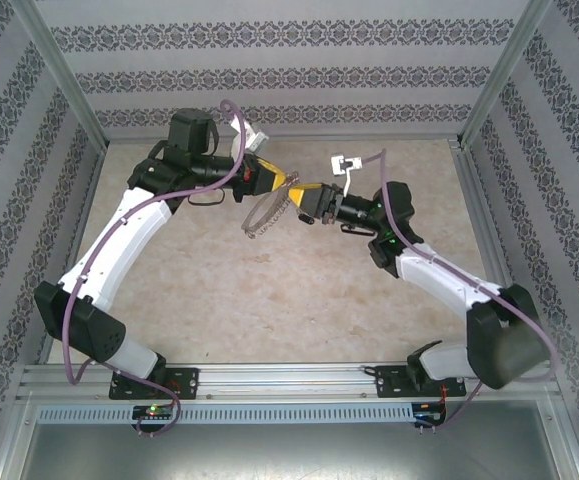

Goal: Put the keys on the keyring

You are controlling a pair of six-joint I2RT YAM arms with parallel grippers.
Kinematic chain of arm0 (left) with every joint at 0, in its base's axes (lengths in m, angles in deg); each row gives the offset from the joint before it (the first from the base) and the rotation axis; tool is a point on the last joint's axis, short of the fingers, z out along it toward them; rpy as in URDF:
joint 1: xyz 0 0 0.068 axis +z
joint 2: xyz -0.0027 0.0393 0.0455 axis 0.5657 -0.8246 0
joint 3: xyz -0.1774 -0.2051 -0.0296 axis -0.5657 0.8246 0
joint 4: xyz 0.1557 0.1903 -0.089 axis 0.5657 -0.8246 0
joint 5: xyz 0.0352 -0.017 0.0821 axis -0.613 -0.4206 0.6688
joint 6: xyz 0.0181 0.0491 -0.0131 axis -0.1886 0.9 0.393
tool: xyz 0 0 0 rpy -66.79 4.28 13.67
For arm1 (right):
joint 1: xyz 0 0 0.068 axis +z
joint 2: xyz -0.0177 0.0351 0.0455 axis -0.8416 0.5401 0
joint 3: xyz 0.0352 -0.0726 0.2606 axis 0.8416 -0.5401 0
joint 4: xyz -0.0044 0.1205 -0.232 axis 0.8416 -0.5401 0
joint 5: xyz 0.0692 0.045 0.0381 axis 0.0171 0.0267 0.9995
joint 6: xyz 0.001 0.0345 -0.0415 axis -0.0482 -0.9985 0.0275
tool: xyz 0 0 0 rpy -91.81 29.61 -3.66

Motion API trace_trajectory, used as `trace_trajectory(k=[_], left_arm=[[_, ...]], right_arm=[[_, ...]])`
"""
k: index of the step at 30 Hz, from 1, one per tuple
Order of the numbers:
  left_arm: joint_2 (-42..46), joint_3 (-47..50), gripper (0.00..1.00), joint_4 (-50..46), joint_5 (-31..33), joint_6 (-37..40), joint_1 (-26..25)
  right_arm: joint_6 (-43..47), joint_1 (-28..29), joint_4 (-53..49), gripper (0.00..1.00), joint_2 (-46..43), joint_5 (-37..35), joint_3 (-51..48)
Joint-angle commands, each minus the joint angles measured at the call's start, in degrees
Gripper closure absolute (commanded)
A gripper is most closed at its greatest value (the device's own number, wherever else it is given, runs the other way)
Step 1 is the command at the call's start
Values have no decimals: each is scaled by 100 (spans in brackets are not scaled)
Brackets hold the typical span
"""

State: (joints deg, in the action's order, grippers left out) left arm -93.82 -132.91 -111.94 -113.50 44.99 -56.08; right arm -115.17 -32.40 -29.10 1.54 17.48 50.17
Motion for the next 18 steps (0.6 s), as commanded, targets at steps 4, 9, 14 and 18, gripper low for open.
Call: trace_trajectory(k=[4, 9, 14, 18], left_arm=[[414, 371, 100, 758, -454, -208, -7], [452, 473, 100, 805, -305, -204, -2], [397, 416, 100, 656, -155, -17, 0], [357, 347, 100, 620, -79, 44, -4]], right_arm=[[-603, -226, 655, 78, 1162, -29, 1112], [-666, -290, 815, 76, 1115, 17, 853], [-488, -529, 721, 61, 525, -46, 156], [-400, -677, 602, 54, 109, -33, -189]])
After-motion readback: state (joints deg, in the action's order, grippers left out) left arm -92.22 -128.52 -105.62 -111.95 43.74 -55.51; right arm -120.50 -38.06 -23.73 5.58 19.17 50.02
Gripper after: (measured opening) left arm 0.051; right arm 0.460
